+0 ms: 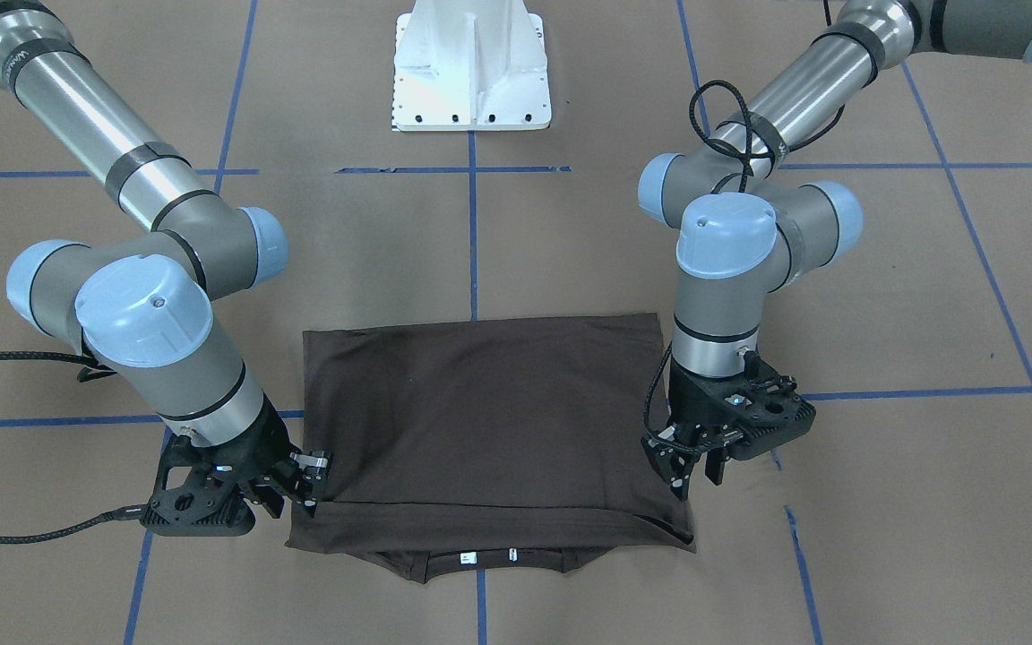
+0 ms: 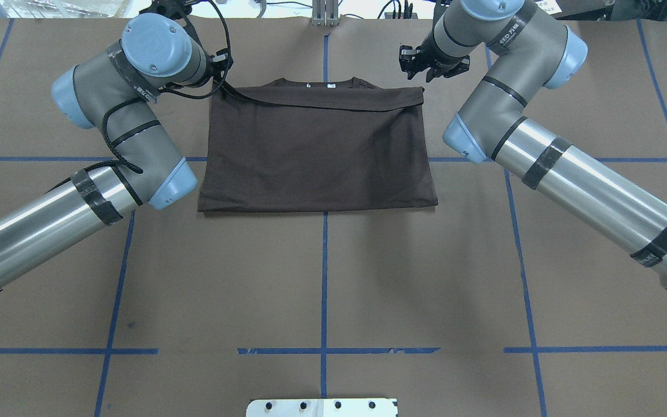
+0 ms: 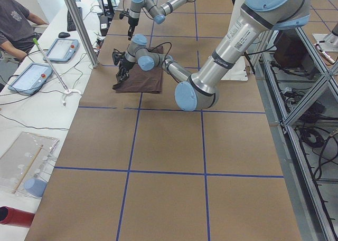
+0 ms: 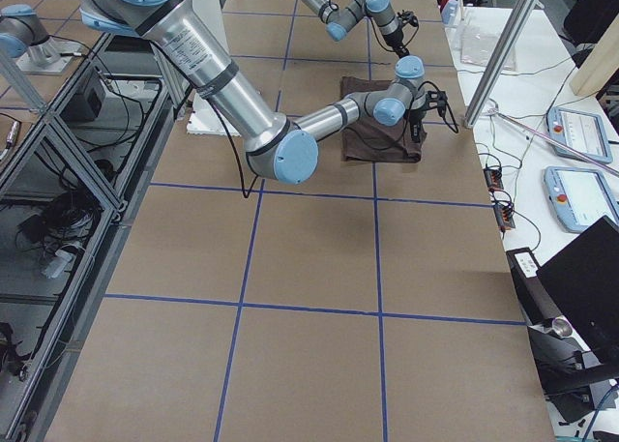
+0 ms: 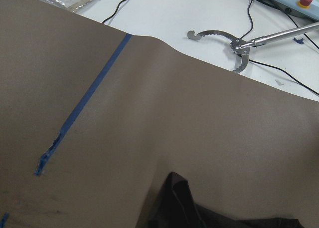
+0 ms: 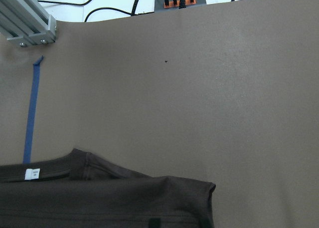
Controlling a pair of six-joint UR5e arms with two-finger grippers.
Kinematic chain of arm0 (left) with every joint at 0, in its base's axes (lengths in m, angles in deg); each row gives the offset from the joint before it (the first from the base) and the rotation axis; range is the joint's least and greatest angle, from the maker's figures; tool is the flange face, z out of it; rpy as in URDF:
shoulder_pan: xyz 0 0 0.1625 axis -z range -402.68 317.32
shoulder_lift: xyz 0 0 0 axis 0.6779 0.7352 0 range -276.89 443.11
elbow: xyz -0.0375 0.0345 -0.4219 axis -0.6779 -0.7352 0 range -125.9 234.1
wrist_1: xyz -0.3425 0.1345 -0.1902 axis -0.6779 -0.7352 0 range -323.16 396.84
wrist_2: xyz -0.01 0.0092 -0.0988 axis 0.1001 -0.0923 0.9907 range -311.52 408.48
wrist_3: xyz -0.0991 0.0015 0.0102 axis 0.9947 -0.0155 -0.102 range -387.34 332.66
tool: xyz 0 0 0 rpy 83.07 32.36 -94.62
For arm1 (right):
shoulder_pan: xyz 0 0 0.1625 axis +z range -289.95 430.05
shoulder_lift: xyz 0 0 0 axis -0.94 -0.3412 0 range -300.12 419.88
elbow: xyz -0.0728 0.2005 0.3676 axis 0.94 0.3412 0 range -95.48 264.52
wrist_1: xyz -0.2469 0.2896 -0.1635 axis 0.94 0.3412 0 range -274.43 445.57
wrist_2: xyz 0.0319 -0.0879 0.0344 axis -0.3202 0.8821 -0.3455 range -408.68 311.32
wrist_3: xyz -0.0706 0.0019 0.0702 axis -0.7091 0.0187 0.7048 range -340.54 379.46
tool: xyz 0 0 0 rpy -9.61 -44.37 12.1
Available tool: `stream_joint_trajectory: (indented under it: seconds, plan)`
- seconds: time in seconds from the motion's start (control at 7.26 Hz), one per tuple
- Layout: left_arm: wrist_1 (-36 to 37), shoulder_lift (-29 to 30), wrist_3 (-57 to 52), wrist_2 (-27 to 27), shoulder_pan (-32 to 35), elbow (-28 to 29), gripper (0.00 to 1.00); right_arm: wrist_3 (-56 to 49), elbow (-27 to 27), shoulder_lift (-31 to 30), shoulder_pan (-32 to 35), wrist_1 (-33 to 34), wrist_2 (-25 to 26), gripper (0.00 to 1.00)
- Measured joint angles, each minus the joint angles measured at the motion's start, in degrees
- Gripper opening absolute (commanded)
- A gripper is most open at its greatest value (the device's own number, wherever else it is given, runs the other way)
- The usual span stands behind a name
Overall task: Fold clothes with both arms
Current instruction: 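Lay the hem near the collar and release with both grippers, then lower the right gripper to the folded shirt's side edge and grasp it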
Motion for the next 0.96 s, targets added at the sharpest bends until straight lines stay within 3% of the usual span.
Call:
stream_joint_trajectory:
  seconds: [0.14, 0.41, 0.69, 0.83, 0.96]
  plan:
    - [0.27, -0.02, -0.18, 0.1, 0.04, -0.23, 1.0, 0.13, -1.22, -1.29, -0.27, -0.07, -0.26, 1.0]
    - [0.97, -0.24, -0.17, 0.47, 0.08, -2.22, 1.0, 0.69, -11.13, -9.83, -3.87, 0.12, -0.53, 0.99]
    - [1.55, -0.49, 0.16, 1.12, 0.05, -4.08, 1.0, 2.7, -21.19, -18.49, -8.37, 0.47, -0.37, 0.84]
    - [1.62, -0.55, 0.27, 1.2, 0.02, -4.72, 1.0, 3.71, -23.21, -20.14, -10.04, 0.51, -0.3, 0.73]
    - [1.64, -0.6, 0.34, 1.22, 0.01, -5.16, 1.0, 4.11, -23.55, -20.38, -11.06, 0.55, -0.18, 0.71]
